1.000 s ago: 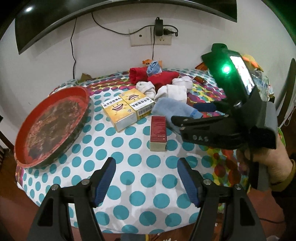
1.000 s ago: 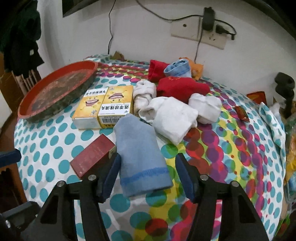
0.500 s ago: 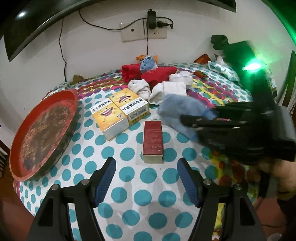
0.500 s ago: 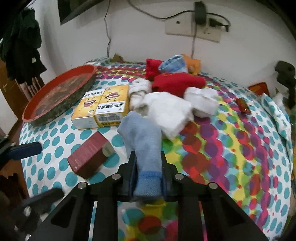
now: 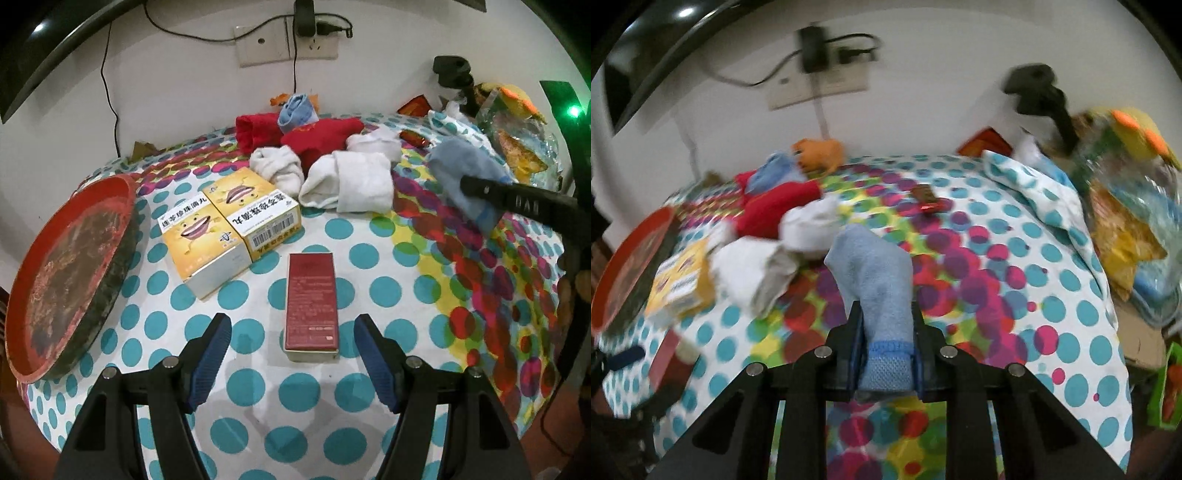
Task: Organize objects
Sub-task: 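Grasp the small dark-red box with the left gripper and lift it, then carry the dark-red box into the red tray and open the left gripper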
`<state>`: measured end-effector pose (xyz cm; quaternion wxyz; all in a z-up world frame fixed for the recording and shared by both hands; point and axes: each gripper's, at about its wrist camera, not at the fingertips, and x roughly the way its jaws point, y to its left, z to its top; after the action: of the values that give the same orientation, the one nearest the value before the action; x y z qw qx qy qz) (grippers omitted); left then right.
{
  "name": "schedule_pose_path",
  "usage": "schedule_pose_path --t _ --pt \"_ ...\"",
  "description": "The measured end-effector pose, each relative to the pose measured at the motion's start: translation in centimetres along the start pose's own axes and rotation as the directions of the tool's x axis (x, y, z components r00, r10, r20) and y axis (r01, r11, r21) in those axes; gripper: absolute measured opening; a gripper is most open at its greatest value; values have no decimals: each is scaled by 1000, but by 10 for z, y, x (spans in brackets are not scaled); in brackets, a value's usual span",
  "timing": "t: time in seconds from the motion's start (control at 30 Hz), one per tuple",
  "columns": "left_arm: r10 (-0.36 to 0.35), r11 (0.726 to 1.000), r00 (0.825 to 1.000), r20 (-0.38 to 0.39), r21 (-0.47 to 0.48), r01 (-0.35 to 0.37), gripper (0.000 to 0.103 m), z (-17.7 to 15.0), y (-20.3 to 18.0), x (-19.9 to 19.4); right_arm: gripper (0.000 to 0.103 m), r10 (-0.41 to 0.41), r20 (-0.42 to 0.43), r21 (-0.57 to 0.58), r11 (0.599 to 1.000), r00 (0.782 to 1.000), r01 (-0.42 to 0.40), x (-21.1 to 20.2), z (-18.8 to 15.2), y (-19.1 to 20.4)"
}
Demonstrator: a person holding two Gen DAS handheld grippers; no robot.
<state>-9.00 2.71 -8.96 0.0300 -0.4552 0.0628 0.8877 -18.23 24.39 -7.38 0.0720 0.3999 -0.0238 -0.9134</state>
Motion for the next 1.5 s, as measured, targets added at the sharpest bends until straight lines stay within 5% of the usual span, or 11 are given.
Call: schedule_pose_path --t 0.47,0.63,1.2,1.5 --pt "-39 999 999 4 -10 39 69 4 4 16 22 -22 24 44 999 999 21 14 2 1" --pt "-114 993 994 2 -22 114 30 4 4 20 22 -14 -1 29 999 1000 14 19 3 5" --pt "-97 995 994 50 -15 98 30 5 29 -8 23 -44 -37 48 998 998 46 25 3 3" --pt "-21 997 996 85 -67 27 30 7 84 -27 23 -52 -41 41 998 998 54 26 3 5"
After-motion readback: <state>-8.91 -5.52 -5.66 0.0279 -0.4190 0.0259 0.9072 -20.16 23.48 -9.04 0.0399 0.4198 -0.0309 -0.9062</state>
